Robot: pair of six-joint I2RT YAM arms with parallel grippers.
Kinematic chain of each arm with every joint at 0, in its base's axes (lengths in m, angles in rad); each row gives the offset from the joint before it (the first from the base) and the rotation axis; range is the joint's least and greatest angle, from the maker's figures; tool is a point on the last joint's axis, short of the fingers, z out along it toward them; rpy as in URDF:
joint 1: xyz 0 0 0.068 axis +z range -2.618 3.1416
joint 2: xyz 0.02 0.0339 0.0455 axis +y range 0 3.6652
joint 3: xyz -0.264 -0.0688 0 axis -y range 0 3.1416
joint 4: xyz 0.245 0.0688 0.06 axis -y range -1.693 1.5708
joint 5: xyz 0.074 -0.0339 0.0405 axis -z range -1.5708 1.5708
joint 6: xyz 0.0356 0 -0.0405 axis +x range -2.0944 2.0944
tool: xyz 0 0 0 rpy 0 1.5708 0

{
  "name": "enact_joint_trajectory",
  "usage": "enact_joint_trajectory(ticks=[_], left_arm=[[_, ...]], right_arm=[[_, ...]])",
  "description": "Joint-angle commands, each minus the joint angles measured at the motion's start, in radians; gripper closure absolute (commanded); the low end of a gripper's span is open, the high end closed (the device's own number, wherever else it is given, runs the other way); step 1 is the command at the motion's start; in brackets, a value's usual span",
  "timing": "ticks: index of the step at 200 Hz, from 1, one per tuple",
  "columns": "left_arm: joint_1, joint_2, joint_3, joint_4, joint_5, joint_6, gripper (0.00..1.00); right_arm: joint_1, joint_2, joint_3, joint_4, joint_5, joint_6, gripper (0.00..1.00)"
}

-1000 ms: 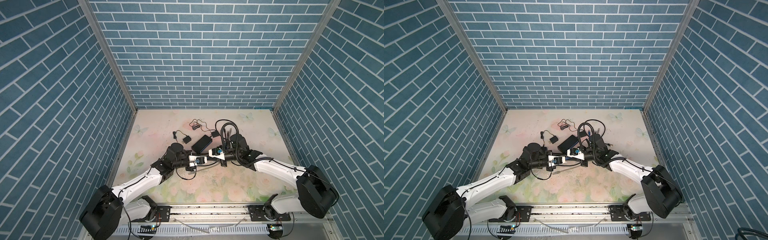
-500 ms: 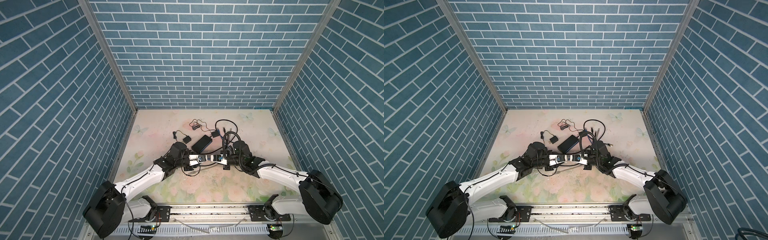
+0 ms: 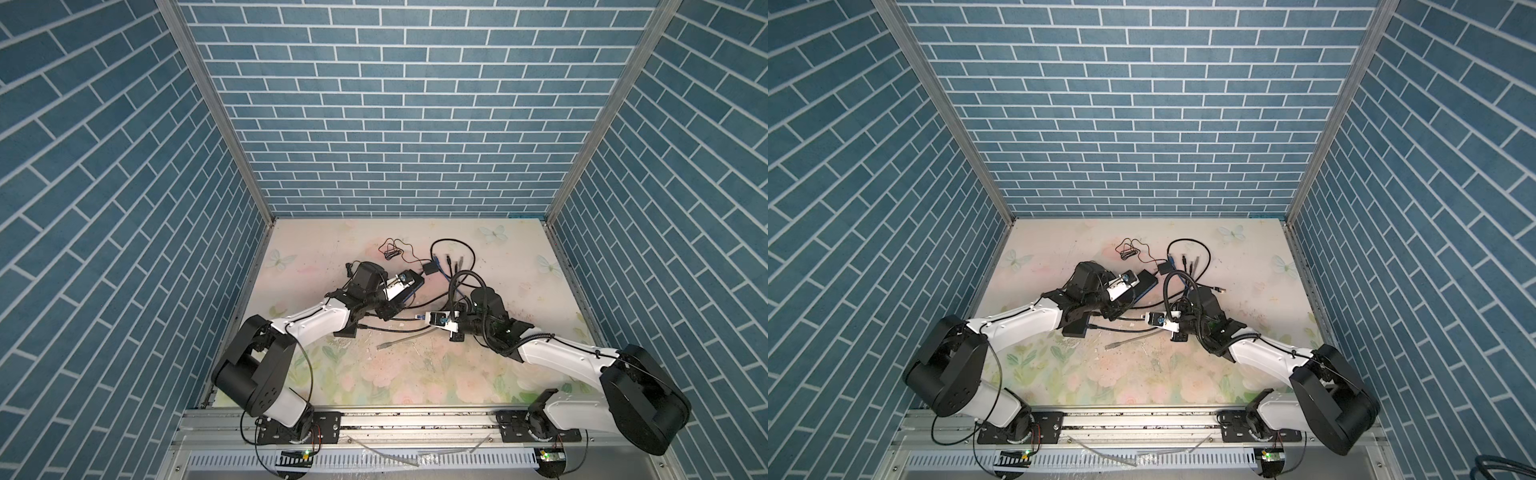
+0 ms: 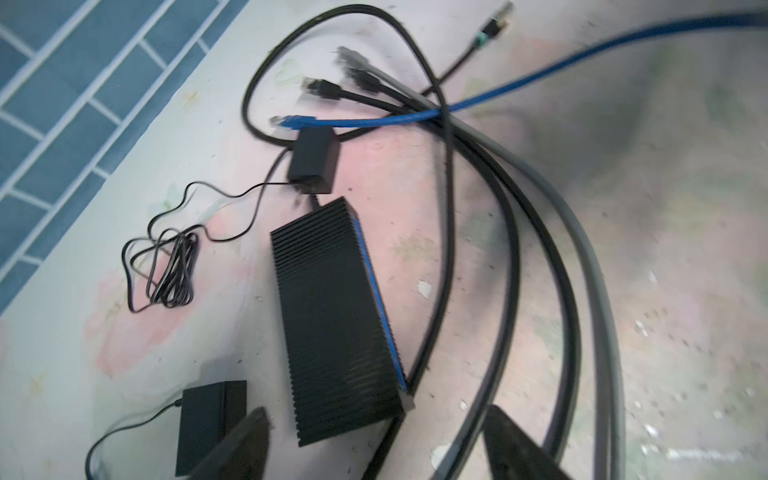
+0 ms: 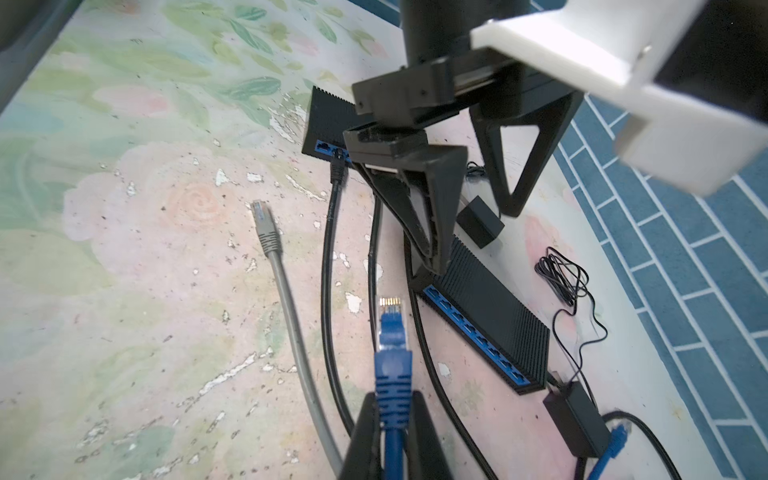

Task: Insert the plug into the switch port

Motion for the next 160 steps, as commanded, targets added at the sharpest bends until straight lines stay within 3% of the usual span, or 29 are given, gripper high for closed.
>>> enact_joint_trajectory(ticks=[1, 43, 115, 140, 160], left_arm=[[0.014, 0.046, 0.036, 0.040, -0.018, -0.100, 0.00], [0.013, 0.191, 0.208, -0.109, -0.026, -0.133, 0.00], [0.018, 0.443, 0.472, -0.317, -0.060, -0.145, 0.01], [0.019, 0.500, 0.526, -0.365, -0.059, -0.139, 0.04], [0.019, 0.532, 0.555, -0.390, -0.047, -0.144, 0.17]], right_arm=[[-0.007, -0.004, -0.028, 0.070, 0.097, 0.022, 1.00], [-0.014, 0.010, -0.040, 0.117, 0.212, 0.080, 1.00], [-0.022, 0.007, -0.050, 0.132, 0.240, 0.099, 1.00], [-0.025, 0.008, -0.053, 0.137, 0.244, 0.109, 1.00], [-0.027, 0.011, -0.056, 0.146, 0.255, 0.119, 1.00]])
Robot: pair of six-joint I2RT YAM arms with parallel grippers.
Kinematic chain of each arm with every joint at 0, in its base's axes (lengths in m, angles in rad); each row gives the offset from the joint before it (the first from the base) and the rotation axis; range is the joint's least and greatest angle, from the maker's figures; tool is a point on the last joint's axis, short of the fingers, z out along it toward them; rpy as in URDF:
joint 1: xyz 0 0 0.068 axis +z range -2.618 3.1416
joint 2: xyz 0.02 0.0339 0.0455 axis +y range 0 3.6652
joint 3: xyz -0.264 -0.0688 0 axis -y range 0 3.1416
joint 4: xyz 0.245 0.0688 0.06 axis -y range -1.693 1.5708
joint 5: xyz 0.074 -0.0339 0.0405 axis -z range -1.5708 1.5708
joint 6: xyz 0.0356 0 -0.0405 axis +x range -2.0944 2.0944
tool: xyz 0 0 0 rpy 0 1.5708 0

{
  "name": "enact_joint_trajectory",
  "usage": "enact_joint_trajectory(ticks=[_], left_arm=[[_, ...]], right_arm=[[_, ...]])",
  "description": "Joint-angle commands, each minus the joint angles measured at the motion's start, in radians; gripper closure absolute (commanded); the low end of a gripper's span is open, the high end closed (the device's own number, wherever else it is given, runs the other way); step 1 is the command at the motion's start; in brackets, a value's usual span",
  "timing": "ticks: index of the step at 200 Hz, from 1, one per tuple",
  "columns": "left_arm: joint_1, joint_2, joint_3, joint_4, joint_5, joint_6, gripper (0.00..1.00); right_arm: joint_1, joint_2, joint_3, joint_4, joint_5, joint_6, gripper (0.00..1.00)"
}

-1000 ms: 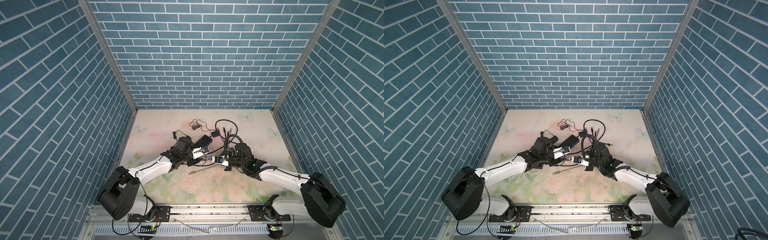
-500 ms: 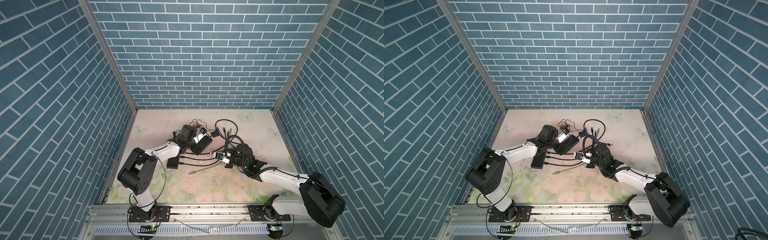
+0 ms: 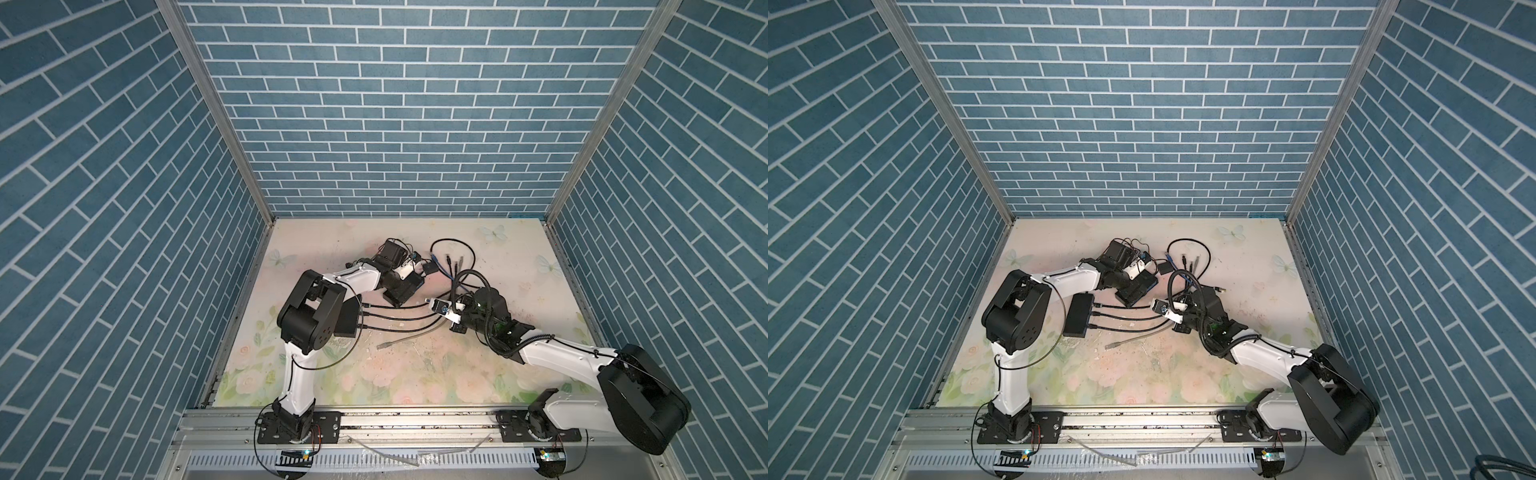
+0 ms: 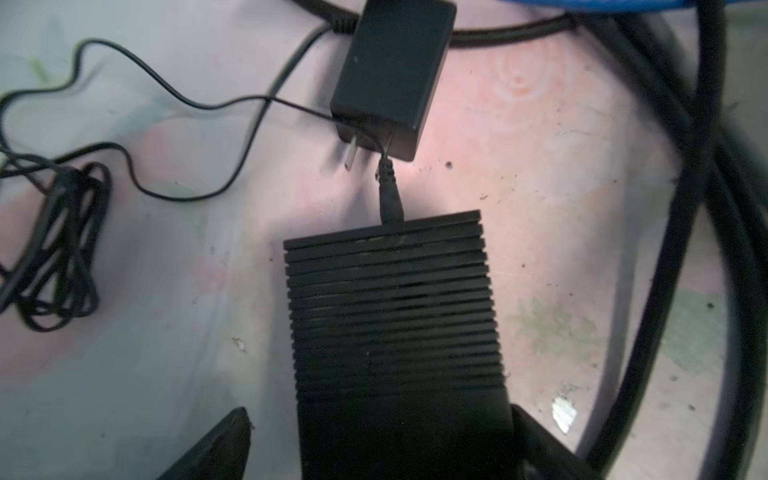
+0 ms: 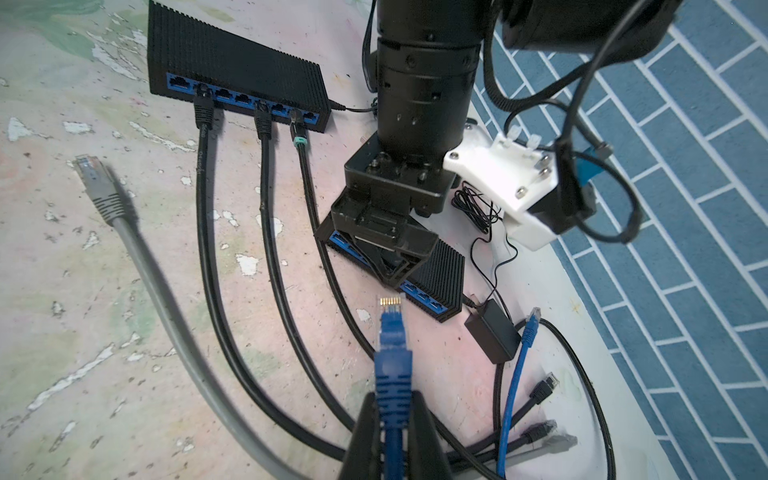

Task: Insert the plug into the switch port

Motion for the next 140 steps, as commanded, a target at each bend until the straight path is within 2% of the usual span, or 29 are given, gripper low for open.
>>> enact_joint_trajectory(ticks=[1, 51, 87, 140], left_arm=[[0.006, 0.031, 0.044, -0.080, 0.004, -0.008, 0.18], [0.006, 0.048, 0.045, -0.073, 0.021, -0.031, 0.55], [0.007, 0.000, -0.004, -0.029, 0.001, -0.051, 0.80], [0.006, -0.183, -0.118, 0.057, -0.024, -0.096, 0.91]], right_arm=[[-0.007, 0.009, -0.023, 0.038, 0.025, 0.037, 1.00], [-0.014, 0.022, -0.026, 0.061, 0.040, 0.080, 1.00], [-0.017, 0.036, -0.017, 0.075, 0.072, 0.158, 1.00], [-0.019, 0.033, -0.013, 0.111, 0.076, 0.305, 1.00]])
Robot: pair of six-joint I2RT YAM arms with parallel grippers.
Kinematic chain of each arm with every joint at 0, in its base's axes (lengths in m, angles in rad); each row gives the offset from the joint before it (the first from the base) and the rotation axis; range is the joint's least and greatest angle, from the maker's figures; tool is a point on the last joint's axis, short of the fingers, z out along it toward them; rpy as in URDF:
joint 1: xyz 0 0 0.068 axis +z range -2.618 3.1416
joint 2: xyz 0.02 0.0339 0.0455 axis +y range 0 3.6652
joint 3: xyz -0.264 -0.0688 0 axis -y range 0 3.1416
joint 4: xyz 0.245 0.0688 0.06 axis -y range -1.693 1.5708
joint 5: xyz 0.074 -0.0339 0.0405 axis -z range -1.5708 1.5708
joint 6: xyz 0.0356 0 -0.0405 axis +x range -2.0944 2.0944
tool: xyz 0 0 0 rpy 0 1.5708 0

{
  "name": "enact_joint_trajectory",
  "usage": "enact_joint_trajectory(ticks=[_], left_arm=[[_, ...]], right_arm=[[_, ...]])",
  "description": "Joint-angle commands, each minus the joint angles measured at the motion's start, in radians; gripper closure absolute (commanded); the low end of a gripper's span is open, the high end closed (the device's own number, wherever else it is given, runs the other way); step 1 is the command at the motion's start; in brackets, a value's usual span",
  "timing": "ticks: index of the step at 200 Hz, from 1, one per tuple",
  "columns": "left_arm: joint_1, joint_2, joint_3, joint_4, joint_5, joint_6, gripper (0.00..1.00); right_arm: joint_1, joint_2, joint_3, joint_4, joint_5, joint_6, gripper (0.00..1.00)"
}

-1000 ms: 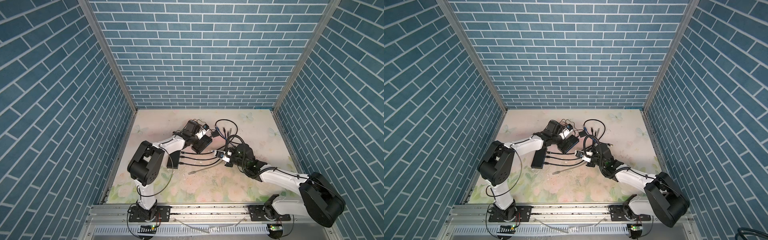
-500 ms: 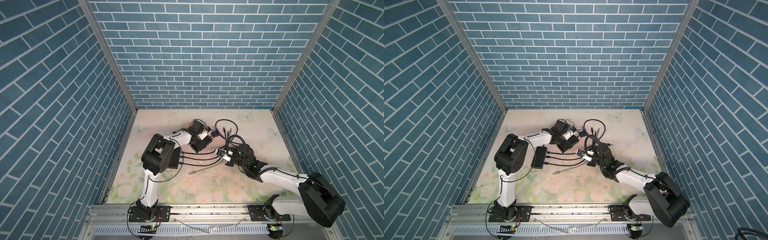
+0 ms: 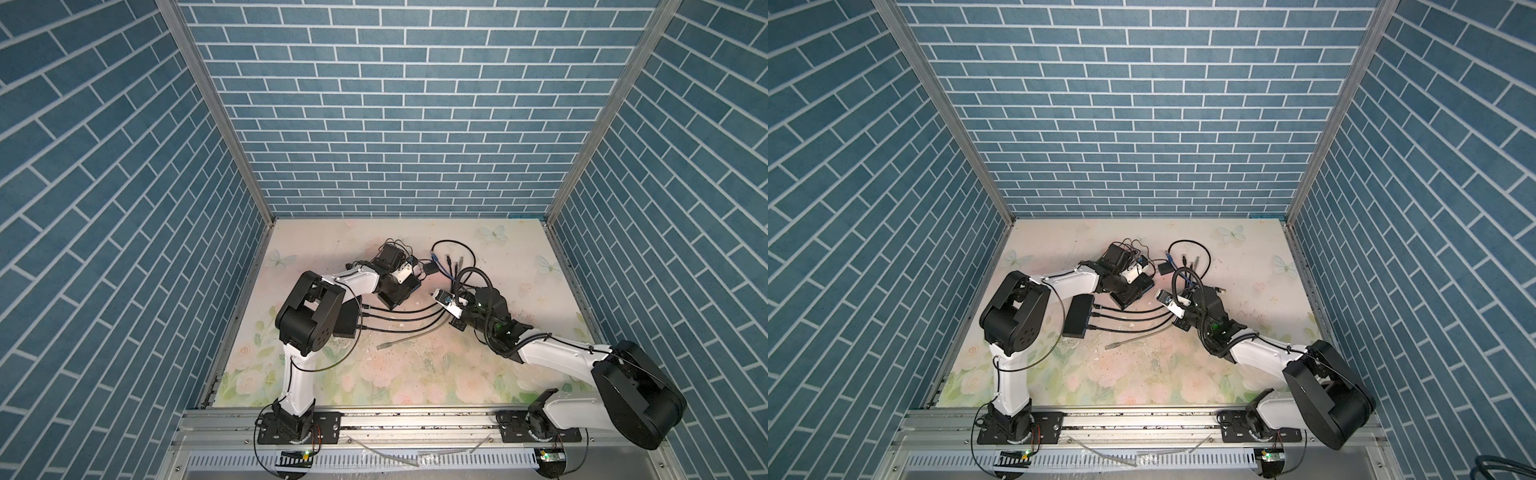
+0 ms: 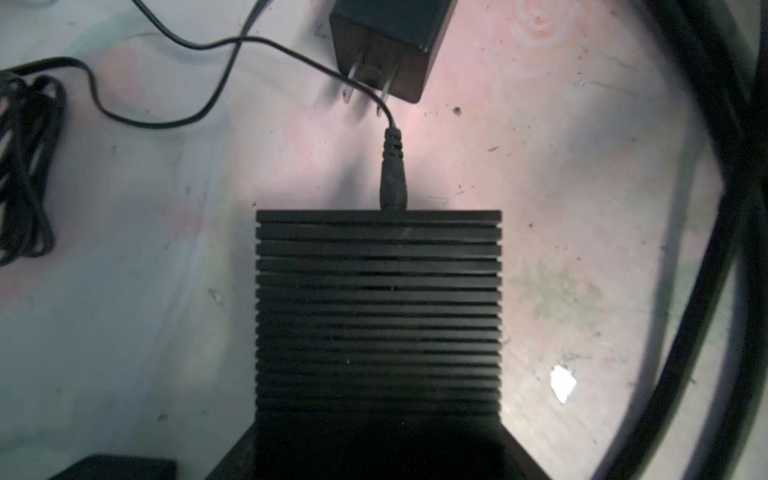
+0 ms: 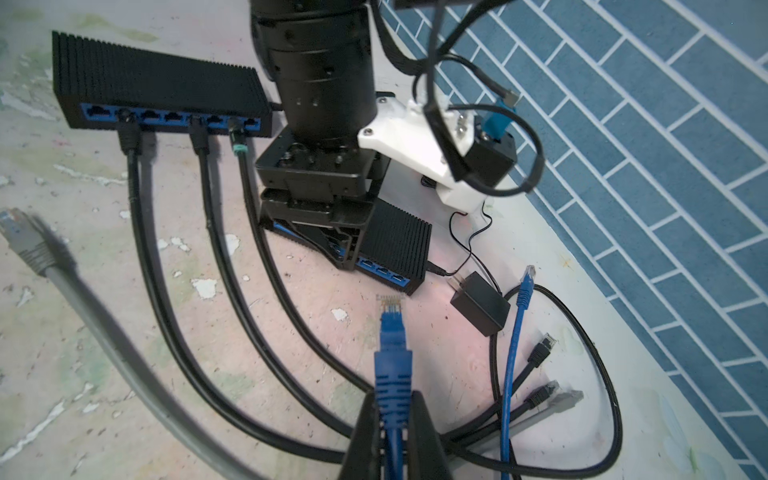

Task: Insert the plug into the switch port

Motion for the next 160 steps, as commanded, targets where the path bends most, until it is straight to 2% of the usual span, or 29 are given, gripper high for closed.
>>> enact_joint_trajectory(ticks=[1, 37, 81, 122, 160], left_arm=[[0.004, -0.117, -0.037, 0.059, -0.013, -0.033, 0.91], [0.001, -0.250, -0.108, 0.076, -0.008, -0.059, 0.98], [-0.045, -0.378, -0.184, 0.054, -0.044, -0.067, 0.99], [-0.111, -0.449, -0.224, 0.029, -0.100, -0.068, 0.99], [-0.133, -0.477, -0.234, 0.032, -0.112, -0.103, 0.99]], right_arm=[[-0.005, 0.002, -0.006, 0.035, 0.009, 0.111, 1.00], [-0.005, 0.004, 0.005, 0.024, 0.000, 0.120, 1.00], [-0.005, 0.002, 0.037, -0.009, -0.002, 0.122, 1.00], [-0.002, 0.002, 0.075, -0.025, -0.017, 0.130, 1.00], [0.018, -0.007, 0.097, -0.035, -0.051, 0.133, 1.00]])
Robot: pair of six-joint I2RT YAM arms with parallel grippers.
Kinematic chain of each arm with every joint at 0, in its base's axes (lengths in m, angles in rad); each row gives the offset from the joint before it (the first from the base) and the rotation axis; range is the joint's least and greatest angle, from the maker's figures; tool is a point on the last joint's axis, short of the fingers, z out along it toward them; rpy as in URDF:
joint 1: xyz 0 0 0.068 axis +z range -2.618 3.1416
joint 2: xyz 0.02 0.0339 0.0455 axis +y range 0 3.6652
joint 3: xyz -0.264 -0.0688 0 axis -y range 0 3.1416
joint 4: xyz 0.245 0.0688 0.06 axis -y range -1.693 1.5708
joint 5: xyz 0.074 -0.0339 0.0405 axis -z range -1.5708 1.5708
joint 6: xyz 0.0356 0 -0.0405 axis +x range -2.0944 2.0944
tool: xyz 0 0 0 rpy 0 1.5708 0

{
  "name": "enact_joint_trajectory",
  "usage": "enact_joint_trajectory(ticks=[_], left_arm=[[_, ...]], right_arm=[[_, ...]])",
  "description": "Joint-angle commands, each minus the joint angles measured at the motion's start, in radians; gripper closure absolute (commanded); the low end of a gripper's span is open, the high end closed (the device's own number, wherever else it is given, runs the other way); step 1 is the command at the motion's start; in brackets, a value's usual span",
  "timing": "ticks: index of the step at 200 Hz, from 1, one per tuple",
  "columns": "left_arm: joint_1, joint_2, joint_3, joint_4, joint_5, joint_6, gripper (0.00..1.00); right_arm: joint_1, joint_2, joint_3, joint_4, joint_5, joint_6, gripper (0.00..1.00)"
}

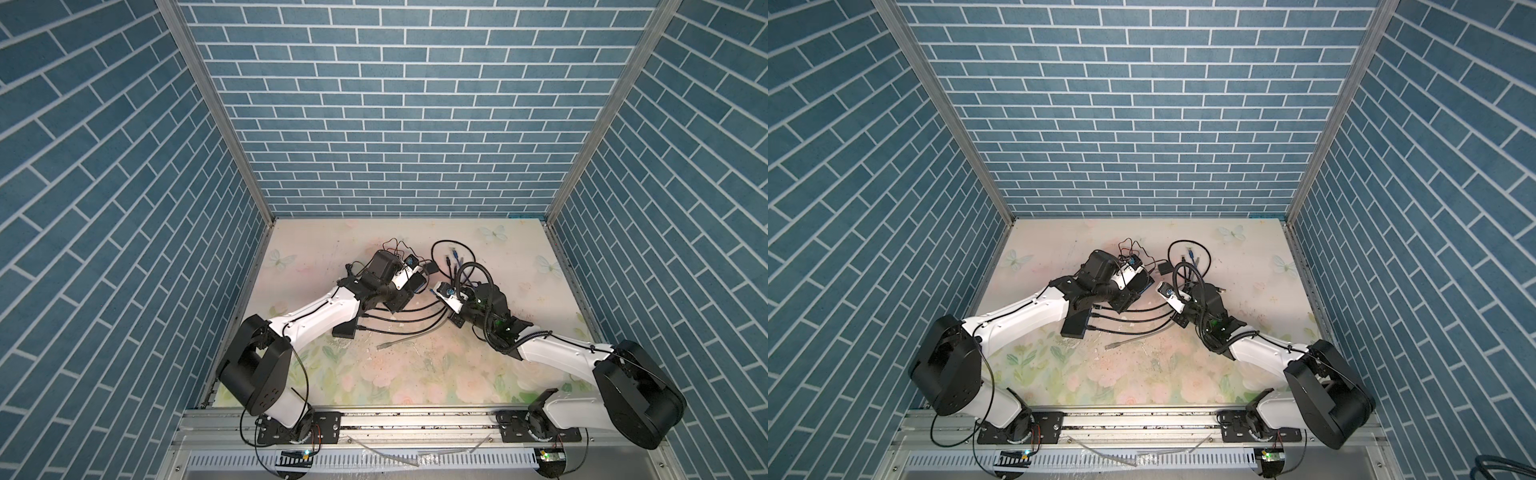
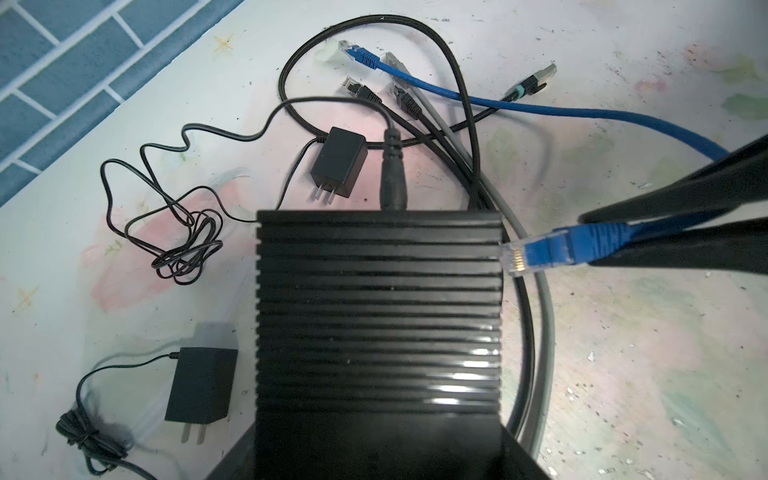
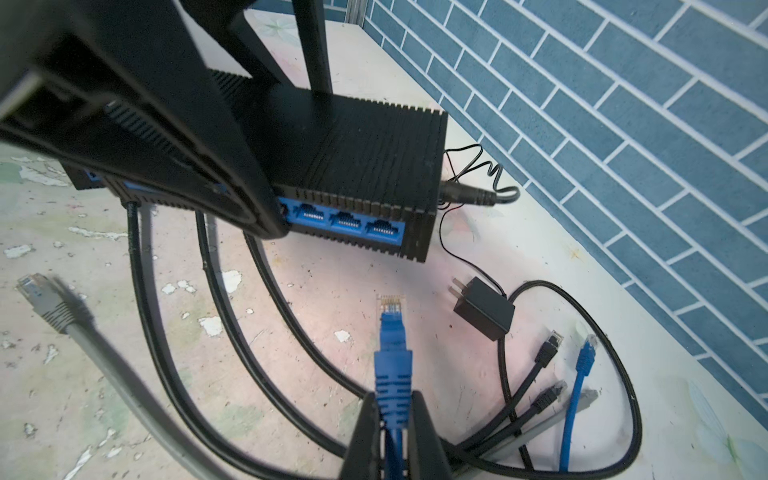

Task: Insert the plug into the switch port

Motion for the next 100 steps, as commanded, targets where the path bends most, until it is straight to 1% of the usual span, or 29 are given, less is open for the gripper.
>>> enact_joint_trajectory(ticks=[1, 57, 100], left_arm=[[-0.007, -0.034, -0.007, 0.009, -0.027, -0.032, 0.99], [-0.022, -0.032, -0.006, 0.015, -0.053, -0.038, 0.99], [-0.031, -0.027, -0.003, 0.012, -0.048, -0.032, 0.99]], right_arm=[[0.015, -0.009, 0.053, -0.009, -0.032, 0.039, 1.00], [0.039, -0.005, 0.069, -0.009, -0.051, 0.040, 1.00], [0.041, 0.008, 0.077, 0.010, -0.009, 0.048, 1.00]])
